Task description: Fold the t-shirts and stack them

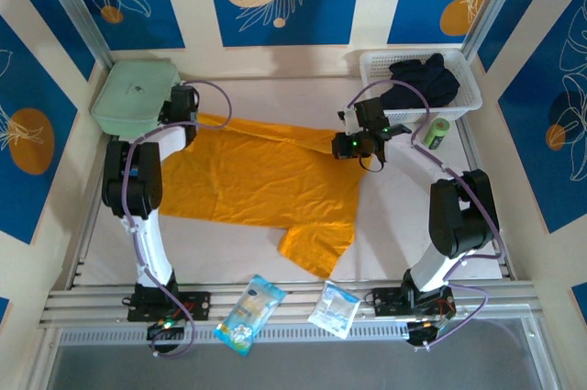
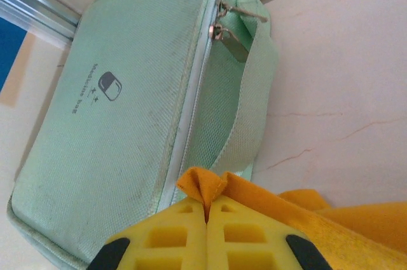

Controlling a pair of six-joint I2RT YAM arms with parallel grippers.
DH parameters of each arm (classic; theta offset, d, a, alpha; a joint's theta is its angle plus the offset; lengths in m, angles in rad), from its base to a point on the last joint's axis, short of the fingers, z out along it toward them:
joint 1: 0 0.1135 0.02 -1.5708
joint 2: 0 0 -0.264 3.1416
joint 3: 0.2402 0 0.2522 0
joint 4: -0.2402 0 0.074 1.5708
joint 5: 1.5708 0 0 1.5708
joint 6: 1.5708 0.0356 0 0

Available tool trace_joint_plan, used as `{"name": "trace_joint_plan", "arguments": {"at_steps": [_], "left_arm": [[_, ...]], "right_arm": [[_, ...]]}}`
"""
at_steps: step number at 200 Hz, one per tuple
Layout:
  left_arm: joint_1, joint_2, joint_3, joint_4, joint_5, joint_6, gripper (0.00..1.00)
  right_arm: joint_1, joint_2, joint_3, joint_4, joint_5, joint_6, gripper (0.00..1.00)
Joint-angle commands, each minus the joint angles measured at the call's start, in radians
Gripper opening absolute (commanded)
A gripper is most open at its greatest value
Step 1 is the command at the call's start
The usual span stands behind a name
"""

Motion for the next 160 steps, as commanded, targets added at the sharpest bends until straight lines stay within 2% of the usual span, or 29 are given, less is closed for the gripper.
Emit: {"name": "trace_joint_plan", "arguments": {"at_steps": [1, 25, 38, 73, 140, 151, 160], "left_arm": [[0.010, -0.033, -0.022, 0.013, -0.054, 0.015, 0.00], [0.004, -0.047, -0.038, -0.023, -0.054, 0.013, 0.00], [0.003, -0.053, -0.038, -0.069, -0.045, 0.001, 0.23], [-0.002, -0.100, -0.060, -0.133, -0.046, -0.047, 0.55], [-0.018, -0.238, -0.056, -0.184, -0.054, -0.041, 0.77], [-0.022, -0.265, -0.048, -0.198, -0.059, -0.039, 0.83], [-0.026, -0.288, -0.040, -0.218, -0.064, -0.042, 0.91]], "right_arm": [[0.013, -0.027, -0.011, 0.013, 0.008, 0.008, 0.00], [0.021, -0.019, -0.018, 0.014, 0.005, 0.000, 0.00], [0.025, -0.013, -0.024, 0.013, 0.002, -0.004, 0.00], [0.050, 0.008, -0.055, 0.013, -0.022, -0.007, 0.00], [0.117, 0.022, -0.143, 0.045, 0.001, 0.044, 0.00], [0.123, 0.031, -0.149, 0.040, 0.011, 0.056, 0.00], [0.127, 0.042, -0.151, 0.032, 0.019, 0.067, 0.00]]}}
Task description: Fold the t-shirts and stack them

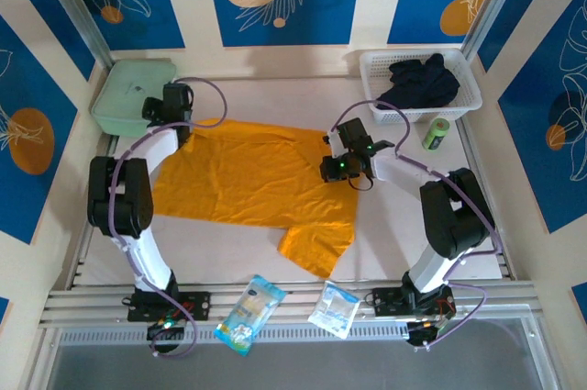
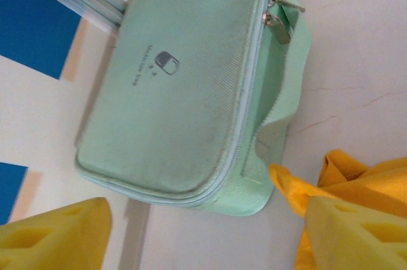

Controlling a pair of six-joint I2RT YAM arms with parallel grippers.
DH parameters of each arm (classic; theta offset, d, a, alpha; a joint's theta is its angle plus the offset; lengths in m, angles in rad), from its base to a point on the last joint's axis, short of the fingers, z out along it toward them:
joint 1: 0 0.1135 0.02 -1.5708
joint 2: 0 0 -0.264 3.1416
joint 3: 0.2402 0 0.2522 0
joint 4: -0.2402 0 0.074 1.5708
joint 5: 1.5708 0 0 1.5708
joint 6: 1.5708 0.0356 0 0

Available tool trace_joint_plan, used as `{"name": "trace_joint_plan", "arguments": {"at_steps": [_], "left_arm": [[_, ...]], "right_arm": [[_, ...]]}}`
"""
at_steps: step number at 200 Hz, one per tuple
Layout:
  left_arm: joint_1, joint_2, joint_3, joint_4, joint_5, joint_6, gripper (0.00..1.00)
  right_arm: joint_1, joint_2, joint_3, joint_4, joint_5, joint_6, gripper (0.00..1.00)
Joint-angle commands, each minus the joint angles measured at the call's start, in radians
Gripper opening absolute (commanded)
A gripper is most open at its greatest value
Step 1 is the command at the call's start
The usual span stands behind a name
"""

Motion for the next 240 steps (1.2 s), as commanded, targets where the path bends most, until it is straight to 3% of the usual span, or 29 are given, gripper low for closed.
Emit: {"name": "trace_joint_plan", "arguments": {"at_steps": [1, 11, 28, 57, 77, 93, 123, 159, 240], "left_arm": [[-0.013, -0.075, 0.032, -0.058, -0.030, -0.007, 0.92], [-0.019, -0.103, 0.041, -0.087, -0.028, -0.016, 1.00], [-0.031, -0.150, 0.055, -0.137, -0.031, -0.038, 1.00], [-0.058, -0.229, 0.095, -0.262, -0.052, -0.092, 1.00], [-0.084, -0.293, 0.123, -0.367, -0.066, -0.131, 1.00], [-0.106, -0.354, 0.147, -0.463, -0.058, -0.179, 1.00], [-0.130, -0.485, 0.153, -0.594, 0.041, -0.316, 1.00], [-0.132, -0.592, 0.152, -0.721, 0.187, -0.420, 1.00], [-0.133, -0.653, 0.148, -0.870, 0.239, -0.460, 1.00]], "right_arm": [[0.014, 0.028, -0.016, -0.001, 0.017, 0.041, 0.00], [0.018, 0.047, -0.012, -0.015, 0.028, 0.055, 0.00], [0.027, 0.087, 0.008, -0.054, 0.044, 0.074, 0.02], [0.037, 0.120, 0.055, -0.124, 0.046, 0.096, 0.28], [0.036, 0.086, 0.089, -0.163, 0.040, 0.096, 0.59], [0.025, 0.051, 0.135, -0.204, 0.053, 0.092, 0.66], [-0.023, 0.046, 0.243, -0.249, 0.033, 0.062, 0.67], [-0.077, 0.194, 0.416, -0.294, -0.008, -0.001, 0.61], [-0.107, 0.499, 0.718, -0.337, -0.097, -0.067, 0.49]]}}
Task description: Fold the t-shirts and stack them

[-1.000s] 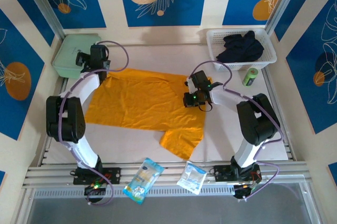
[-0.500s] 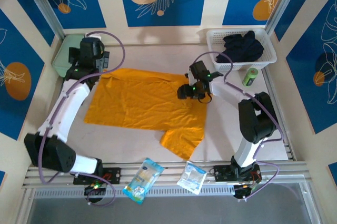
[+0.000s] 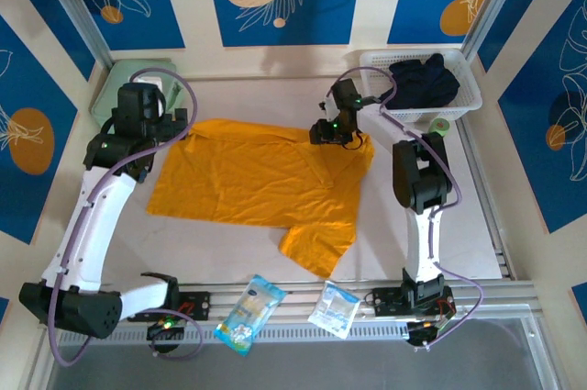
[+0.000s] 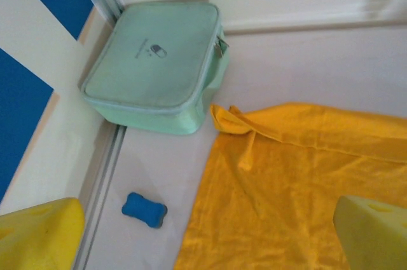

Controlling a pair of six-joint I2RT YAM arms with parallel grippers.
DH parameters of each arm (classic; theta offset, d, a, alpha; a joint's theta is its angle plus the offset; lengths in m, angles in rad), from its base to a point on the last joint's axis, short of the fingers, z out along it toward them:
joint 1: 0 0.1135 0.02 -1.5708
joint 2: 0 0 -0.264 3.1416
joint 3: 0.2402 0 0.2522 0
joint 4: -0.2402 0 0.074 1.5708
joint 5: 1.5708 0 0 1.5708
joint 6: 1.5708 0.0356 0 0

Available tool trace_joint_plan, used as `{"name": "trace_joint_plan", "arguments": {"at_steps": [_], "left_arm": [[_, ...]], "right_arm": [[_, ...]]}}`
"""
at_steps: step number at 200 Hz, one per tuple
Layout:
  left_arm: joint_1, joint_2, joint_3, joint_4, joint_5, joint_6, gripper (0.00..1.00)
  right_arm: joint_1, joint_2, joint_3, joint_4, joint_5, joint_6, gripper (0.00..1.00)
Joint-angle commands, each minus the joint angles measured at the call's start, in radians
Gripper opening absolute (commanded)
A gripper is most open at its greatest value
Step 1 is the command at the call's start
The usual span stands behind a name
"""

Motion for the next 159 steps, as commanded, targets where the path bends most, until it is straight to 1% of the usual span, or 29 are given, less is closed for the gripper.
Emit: {"name": "trace_joint_plan", "arguments": {"at_steps": [1, 39, 71, 106, 130, 144, 150, 159], "left_arm": [[-0.004, -0.022, 0.016, -0.062, 0.043, -0.029, 1.00], [-0.004, -0.011, 0.006, -0.063, 0.064, -0.036, 1.00], [-0.004, -0.003, 0.008, -0.063, 0.070, -0.035, 0.99], [-0.004, -0.003, 0.005, -0.060, 0.064, -0.029, 1.00], [-0.004, -0.001, 0.002, -0.056, 0.065, -0.029, 1.00], [-0.005, -0.001, -0.001, -0.055, 0.066, -0.028, 1.00], [-0.005, -0.001, -0.003, -0.053, 0.066, -0.028, 1.00], [-0.003, 0.001, -0.004, -0.053, 0.069, -0.029, 1.00]], "right_arm": [[-0.008, 0.046, 0.071, -0.044, -0.060, -0.023, 0.49], [-0.008, 0.113, 0.103, -0.038, -0.097, -0.009, 0.46], [-0.008, 0.139, 0.130, -0.038, -0.076, -0.007, 0.46], [-0.007, 0.145, 0.150, -0.039, -0.049, -0.003, 0.52], [-0.005, 0.156, 0.166, -0.049, -0.054, -0.004, 0.51], [-0.002, 0.165, 0.176, -0.056, -0.057, -0.006, 0.46], [-0.001, 0.168, 0.178, -0.059, -0.057, -0.006, 0.41], [0.001, 0.174, 0.186, -0.065, -0.060, -0.006, 0.32]]}}
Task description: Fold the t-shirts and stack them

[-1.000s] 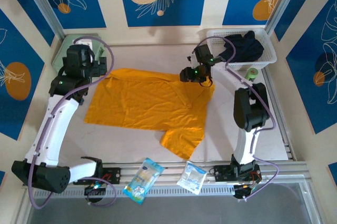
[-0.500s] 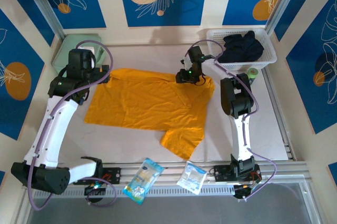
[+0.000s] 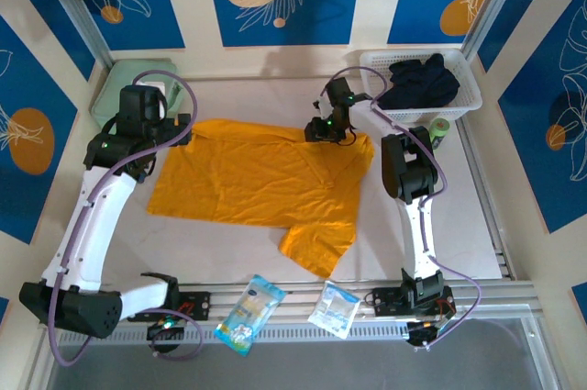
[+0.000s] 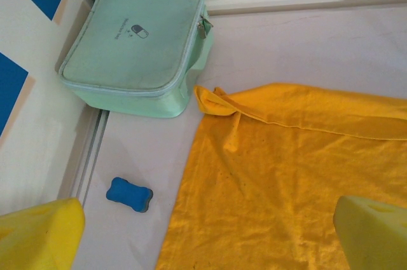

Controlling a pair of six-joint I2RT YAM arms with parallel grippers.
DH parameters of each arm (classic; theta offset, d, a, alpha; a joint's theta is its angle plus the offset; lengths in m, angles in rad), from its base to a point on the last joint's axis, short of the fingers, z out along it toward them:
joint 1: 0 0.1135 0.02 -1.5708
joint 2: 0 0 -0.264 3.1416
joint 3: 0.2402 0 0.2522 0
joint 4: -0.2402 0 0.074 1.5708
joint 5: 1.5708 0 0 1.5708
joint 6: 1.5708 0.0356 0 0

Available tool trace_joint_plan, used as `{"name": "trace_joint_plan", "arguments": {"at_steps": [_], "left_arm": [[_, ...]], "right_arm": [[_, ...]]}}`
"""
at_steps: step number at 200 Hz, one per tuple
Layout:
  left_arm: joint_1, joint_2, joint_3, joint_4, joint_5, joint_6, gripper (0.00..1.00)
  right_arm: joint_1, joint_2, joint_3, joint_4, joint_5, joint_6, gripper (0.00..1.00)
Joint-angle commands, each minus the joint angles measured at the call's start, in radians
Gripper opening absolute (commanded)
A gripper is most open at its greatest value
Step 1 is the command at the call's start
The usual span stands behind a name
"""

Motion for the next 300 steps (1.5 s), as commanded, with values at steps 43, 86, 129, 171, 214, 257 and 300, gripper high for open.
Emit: {"name": "trace_joint_plan", "arguments": {"at_steps": [43, 86, 129, 171, 214, 257, 300], "left_arm": [[-0.004, -0.001, -0.003, -0.010, 0.020, -0.002, 1.00], [-0.004, -0.007, -0.004, -0.010, 0.019, -0.001, 1.00], [-0.003, -0.020, -0.013, -0.006, 0.018, 0.001, 1.00], [-0.004, -0.026, -0.016, -0.002, 0.016, 0.012, 1.00], [-0.004, -0.025, -0.018, 0.005, 0.021, 0.019, 1.00], [-0.005, -0.015, -0.014, 0.004, 0.040, 0.008, 1.00], [-0.004, 0.002, 0.003, -0.005, 0.049, -0.002, 1.00]], "right_arm": [[0.017, 0.024, 0.040, -0.057, -0.018, -0.004, 0.05], [0.050, -0.035, 0.021, -0.062, 0.003, 0.022, 0.00], [0.132, -0.096, -0.006, -0.087, 0.072, 0.118, 0.00], [0.209, -0.127, -0.044, -0.101, 0.128, 0.248, 0.00], [0.217, -0.141, -0.063, -0.121, 0.254, 0.290, 0.02], [0.109, -0.133, -0.066, -0.091, 0.235, 0.166, 0.32], [0.025, -0.080, -0.048, -0.032, 0.106, 0.064, 0.46]]}}
